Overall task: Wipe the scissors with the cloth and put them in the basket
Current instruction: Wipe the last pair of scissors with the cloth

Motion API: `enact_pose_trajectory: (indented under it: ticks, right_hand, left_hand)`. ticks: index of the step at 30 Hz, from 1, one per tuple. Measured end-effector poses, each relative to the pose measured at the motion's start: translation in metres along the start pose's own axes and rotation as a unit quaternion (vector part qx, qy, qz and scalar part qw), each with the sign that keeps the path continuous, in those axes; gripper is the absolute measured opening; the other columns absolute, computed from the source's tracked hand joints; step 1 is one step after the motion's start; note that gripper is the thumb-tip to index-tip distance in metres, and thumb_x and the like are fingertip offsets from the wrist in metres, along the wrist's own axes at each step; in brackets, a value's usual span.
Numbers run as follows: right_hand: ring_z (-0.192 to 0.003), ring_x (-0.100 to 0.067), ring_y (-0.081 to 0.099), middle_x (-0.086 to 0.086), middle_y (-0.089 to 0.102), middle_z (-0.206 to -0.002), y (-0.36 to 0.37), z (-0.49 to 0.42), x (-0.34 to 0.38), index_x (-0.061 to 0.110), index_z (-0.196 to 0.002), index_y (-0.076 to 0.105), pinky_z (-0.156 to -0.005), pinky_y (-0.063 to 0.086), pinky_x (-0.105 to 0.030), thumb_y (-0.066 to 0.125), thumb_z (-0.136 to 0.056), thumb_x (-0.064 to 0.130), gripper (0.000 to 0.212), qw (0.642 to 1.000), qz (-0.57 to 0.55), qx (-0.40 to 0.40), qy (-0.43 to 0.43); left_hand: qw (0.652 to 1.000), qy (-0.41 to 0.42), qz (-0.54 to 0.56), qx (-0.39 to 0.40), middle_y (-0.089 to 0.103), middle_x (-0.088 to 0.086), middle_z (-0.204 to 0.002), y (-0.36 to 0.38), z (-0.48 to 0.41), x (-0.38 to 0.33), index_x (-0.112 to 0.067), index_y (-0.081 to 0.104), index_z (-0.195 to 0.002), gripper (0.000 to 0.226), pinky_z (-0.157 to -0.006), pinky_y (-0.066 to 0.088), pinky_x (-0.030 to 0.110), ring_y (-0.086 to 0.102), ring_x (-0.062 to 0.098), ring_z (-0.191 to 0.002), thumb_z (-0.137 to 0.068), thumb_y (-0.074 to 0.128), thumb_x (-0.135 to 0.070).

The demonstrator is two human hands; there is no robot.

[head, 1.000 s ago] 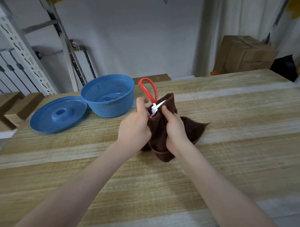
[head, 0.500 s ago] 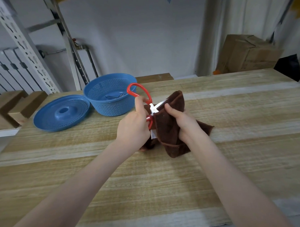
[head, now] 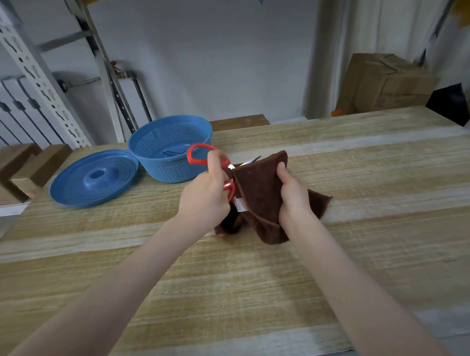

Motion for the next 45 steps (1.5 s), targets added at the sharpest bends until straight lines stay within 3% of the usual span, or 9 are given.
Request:
enact_pose_trajectory:
  ticks: [5,9,17,21,27,31,34,40,45]
  right_hand:
    - [-0.095,-0.03,0.07,-0.014,0.072,-0.105,0.01,0.004,-0.009,0.011,-0.117,0.065,-0.084,0.058,-0.046,0.055,-0.098,0.034,0.031,0.999,0.023,0.044,0.002]
    - [-0.088,-0.029,0.073,-0.014,0.075,-0.097,0.009,0.008,-0.013,0.008,-0.11,0.07,-0.071,0.06,-0.038,0.071,-0.086,0.016,0.025,0.992,0.062,0.108,0.001]
    - [-0.079,-0.03,0.073,-0.015,0.075,-0.086,0.008,0.005,-0.008,0.001,-0.101,0.072,-0.071,0.06,-0.04,0.076,-0.08,0.012,0.024,0.997,0.042,0.063,0.008]
    - [-0.074,-0.026,0.073,-0.013,0.075,-0.084,0.01,0.004,-0.008,0.002,-0.1,0.073,-0.064,0.059,-0.034,0.075,-0.081,0.014,0.022,0.999,0.005,0.042,0.012]
    - [-0.081,-0.03,0.073,-0.015,0.075,-0.089,0.014,0.006,-0.009,0.003,-0.101,0.072,-0.073,0.059,-0.039,0.079,-0.077,0.014,0.027,0.997,0.03,0.065,0.011]
    - [-0.079,-0.027,0.073,-0.015,0.075,-0.092,0.01,0.003,-0.008,0.002,-0.102,0.072,-0.069,0.06,-0.035,0.075,-0.081,0.015,0.025,1.0,-0.009,0.023,0.014]
    - [-0.084,-0.029,0.073,-0.018,0.074,-0.098,0.013,0.004,-0.011,0.0,-0.106,0.071,-0.078,0.06,-0.039,0.072,-0.085,0.016,0.027,0.999,-0.039,0.013,0.018]
    - [-0.08,-0.028,0.074,-0.015,0.075,-0.092,0.011,0.006,-0.005,0.003,-0.105,0.071,-0.062,0.058,-0.033,0.078,-0.08,0.015,0.029,0.999,0.01,0.045,0.005]
    - [-0.086,-0.032,0.073,-0.018,0.074,-0.098,0.011,0.003,-0.006,0.001,-0.104,0.071,-0.079,0.06,-0.042,0.072,-0.084,0.016,0.025,0.999,-0.044,0.002,0.017]
  left_hand:
    - [0.999,0.018,-0.002,0.034,0.062,0.006,-0.076,0.004,0.001,0.006,-0.023,0.022,-0.121,0.055,-0.049,0.04,0.036,0.06,0.03,-0.067,-0.078,0.048,-0.001]
    - [0.999,0.026,-0.012,0.04,0.065,0.006,-0.09,-0.001,0.001,0.003,-0.019,0.025,-0.124,0.049,-0.058,0.048,0.041,0.061,0.03,-0.075,-0.083,0.049,-0.007]
    - [0.998,0.026,-0.009,0.054,0.062,0.008,-0.078,0.004,0.003,-0.005,-0.022,0.021,-0.121,0.053,-0.053,0.043,0.038,0.059,0.03,-0.068,-0.079,0.049,-0.005]
    - [0.999,0.027,0.023,0.039,0.064,0.005,-0.077,0.008,0.003,-0.005,-0.028,0.02,-0.116,0.048,-0.053,0.041,0.037,0.06,0.03,-0.068,-0.078,0.046,-0.014]
    - [1.0,0.0,-0.011,0.022,0.058,0.006,-0.072,0.001,-0.001,-0.011,-0.014,0.027,-0.124,0.051,-0.057,0.042,0.038,0.057,0.031,-0.069,-0.08,0.05,-0.003]
    - [0.999,0.017,0.003,0.034,0.063,0.005,-0.077,0.009,-0.001,-0.013,-0.023,0.02,-0.12,0.053,-0.056,0.044,0.038,0.06,0.031,-0.071,-0.079,0.048,-0.005]
    - [0.999,0.017,-0.004,0.033,0.065,0.004,-0.082,0.01,-0.003,-0.013,-0.026,0.019,-0.119,0.053,-0.059,0.048,0.042,0.061,0.031,-0.073,-0.08,0.049,-0.007]
    - [1.0,0.014,-0.014,0.023,0.06,0.006,-0.074,0.005,-0.001,-0.014,-0.017,0.025,-0.124,0.05,-0.055,0.042,0.037,0.058,0.031,-0.067,-0.081,0.048,-0.005]
    - [0.999,0.02,-0.014,0.032,0.066,0.004,-0.085,0.012,-0.001,-0.016,-0.026,0.018,-0.122,0.057,-0.058,0.049,0.04,0.062,0.03,-0.074,-0.079,0.049,-0.003]
Point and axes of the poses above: each hand's wrist, its own z-axis away from the middle knuckle, its own y-axis out of the palm, x = y × z, the point moved 2 cm from there along -z, towards the middle knuckle
